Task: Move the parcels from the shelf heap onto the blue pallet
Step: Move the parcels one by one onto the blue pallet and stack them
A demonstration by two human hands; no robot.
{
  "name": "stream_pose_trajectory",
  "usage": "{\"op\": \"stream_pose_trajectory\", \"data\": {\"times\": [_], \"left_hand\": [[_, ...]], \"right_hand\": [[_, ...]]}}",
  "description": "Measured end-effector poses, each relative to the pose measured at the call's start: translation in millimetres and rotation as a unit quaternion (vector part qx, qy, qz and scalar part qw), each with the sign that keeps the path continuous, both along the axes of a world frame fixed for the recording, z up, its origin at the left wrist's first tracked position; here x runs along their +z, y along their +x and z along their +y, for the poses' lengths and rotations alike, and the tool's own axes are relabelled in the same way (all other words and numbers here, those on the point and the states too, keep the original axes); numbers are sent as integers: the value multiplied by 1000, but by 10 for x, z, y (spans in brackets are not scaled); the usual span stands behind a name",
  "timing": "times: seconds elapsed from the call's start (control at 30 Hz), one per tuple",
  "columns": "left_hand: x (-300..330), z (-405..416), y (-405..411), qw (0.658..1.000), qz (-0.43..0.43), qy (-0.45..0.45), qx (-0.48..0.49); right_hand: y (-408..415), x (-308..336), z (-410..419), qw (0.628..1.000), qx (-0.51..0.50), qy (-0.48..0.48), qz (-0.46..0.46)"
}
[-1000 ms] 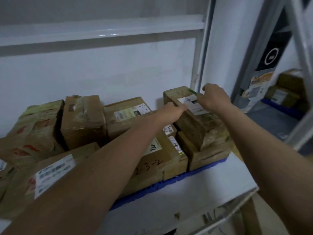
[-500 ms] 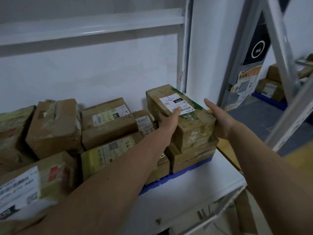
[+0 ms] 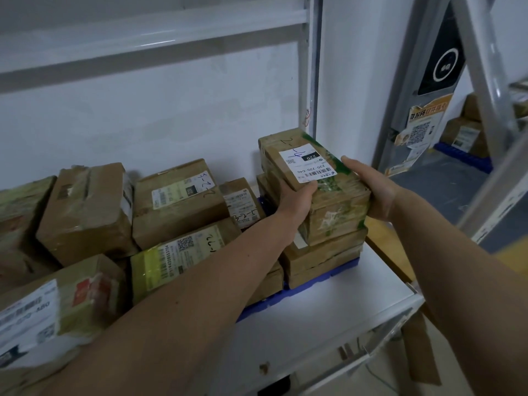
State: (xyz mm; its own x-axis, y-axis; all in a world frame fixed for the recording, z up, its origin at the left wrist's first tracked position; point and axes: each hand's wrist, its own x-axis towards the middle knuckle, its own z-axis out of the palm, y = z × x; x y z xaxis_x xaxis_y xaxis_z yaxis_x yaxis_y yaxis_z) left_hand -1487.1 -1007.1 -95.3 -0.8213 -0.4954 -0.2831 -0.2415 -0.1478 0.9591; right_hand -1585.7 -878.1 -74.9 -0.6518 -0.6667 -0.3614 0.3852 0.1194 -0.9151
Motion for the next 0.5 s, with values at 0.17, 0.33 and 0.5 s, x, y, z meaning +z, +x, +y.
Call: {"op": "stream_pose_trajectory", "data": {"times": [0.17,0.33,0.5], "left_hand": [[-13,-23,-17,1000,-19,-6,-7],[46,-83,-16,996,-56,-61,-22],[354,-323,135,912,-126,-379,-89]], "right_hand": [[-7,54,-5,999,0,32,-11],[16,253,-98,966,3,212,145],[172,449,-408,791,20,367,489]]}}
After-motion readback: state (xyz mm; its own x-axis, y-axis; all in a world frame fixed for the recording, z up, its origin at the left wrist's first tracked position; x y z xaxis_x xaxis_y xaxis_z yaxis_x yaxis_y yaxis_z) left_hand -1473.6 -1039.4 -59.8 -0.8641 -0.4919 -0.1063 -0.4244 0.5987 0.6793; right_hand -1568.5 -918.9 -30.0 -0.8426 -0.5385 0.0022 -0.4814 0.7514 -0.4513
